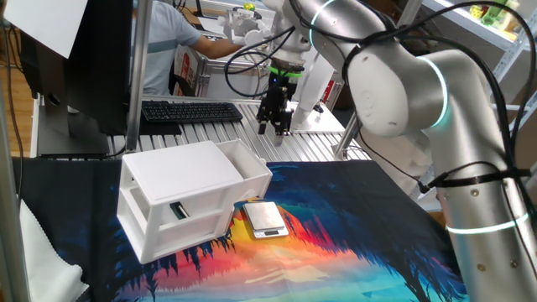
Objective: Grasp the handle and open the drawer
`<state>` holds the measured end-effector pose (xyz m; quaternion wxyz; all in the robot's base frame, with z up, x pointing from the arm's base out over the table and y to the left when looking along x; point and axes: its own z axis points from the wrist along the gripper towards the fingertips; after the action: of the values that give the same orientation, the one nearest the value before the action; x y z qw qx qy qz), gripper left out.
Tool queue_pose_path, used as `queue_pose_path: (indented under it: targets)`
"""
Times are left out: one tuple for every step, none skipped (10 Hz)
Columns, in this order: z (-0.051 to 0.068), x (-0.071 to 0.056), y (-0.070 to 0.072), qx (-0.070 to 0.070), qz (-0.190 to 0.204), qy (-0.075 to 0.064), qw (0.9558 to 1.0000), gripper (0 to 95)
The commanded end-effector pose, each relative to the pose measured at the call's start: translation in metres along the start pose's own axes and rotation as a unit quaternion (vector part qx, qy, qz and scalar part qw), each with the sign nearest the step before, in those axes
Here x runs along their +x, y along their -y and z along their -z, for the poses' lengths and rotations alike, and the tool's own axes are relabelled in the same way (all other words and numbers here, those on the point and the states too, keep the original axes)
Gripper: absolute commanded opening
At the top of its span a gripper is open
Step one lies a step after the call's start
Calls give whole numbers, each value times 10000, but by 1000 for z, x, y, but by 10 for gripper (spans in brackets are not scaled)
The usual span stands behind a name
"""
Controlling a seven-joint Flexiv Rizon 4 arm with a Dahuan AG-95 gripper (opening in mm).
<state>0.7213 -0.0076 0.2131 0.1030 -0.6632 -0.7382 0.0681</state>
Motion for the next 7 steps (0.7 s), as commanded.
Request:
queue_pose_path:
  targets:
    - [-4, -3, -1, -470, 127, 169, 9987, 760]
    - [-5, -4, -1, -488, 138, 164, 9986, 760]
    - [-5, -5, 0, -507, 155, 171, 9984, 760]
    - [-5, -7, 1, -530, 185, 172, 9983, 760]
    - [-5, -8, 2, -557, 195, 172, 9981, 760]
    - [-5, -8, 2, -574, 202, 178, 9980, 760]
    - [-5, -8, 2, -585, 204, 191, 9979, 760]
